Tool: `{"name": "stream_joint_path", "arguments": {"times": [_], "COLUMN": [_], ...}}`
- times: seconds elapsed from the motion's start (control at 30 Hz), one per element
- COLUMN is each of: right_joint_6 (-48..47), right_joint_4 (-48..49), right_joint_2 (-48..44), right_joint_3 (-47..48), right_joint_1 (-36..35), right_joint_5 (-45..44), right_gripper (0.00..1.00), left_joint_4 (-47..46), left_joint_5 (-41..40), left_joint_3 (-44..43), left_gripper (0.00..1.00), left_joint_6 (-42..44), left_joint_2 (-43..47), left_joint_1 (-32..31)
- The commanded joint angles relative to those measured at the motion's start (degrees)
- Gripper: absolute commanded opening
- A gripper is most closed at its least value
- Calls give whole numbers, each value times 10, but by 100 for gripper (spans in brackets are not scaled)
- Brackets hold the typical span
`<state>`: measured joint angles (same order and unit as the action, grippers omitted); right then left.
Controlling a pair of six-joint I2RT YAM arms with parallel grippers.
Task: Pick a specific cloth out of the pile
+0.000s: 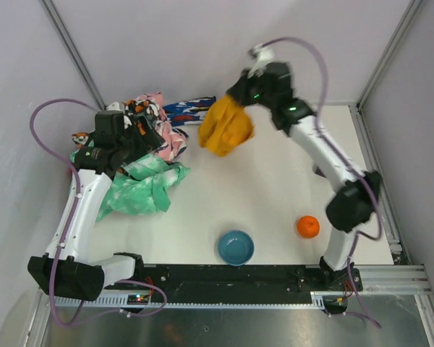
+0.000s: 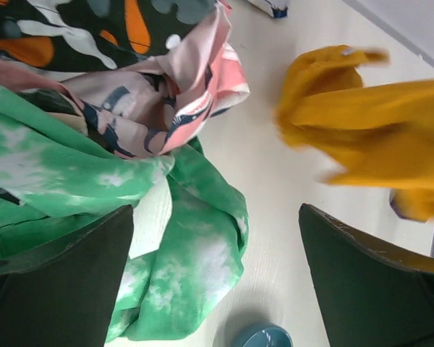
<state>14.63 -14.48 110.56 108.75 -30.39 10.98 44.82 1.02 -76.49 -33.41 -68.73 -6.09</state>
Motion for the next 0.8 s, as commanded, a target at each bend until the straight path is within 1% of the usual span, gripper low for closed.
{"name": "stream_joint_path", "arguments": {"times": [0.0, 0.17, 0.33, 0.43, 0.57, 0.77], "right_joint_6": [-30, -23, -15, -18, 4, 17], "right_joint_4": [84, 70, 47, 46, 46, 65], "right_joint_2": [-140, -180, -175, -155, -119, -80], "right_joint_3": [-7, -5, 4, -1, 6, 2], "right_joint_1": [64, 152, 222, 248, 279, 290], "right_joint_5": [-9, 2, 28, 47, 74, 92], "right_gripper": [0, 0, 0, 0, 0, 0], "left_joint_4": [-50, -77, -92, -99, -103, -108], "left_joint_5": [46, 71, 79, 81, 82, 77], "left_joint_3": [20, 45, 59, 68, 71, 75], "left_gripper": [100, 100, 100, 100, 100, 100], "left_joint_6": [22, 26, 23, 21, 20, 19], "left_joint_2": [33, 36, 32, 27, 20, 7], "left_joint_1": [-20, -34, -41, -43, -45, -45]}}
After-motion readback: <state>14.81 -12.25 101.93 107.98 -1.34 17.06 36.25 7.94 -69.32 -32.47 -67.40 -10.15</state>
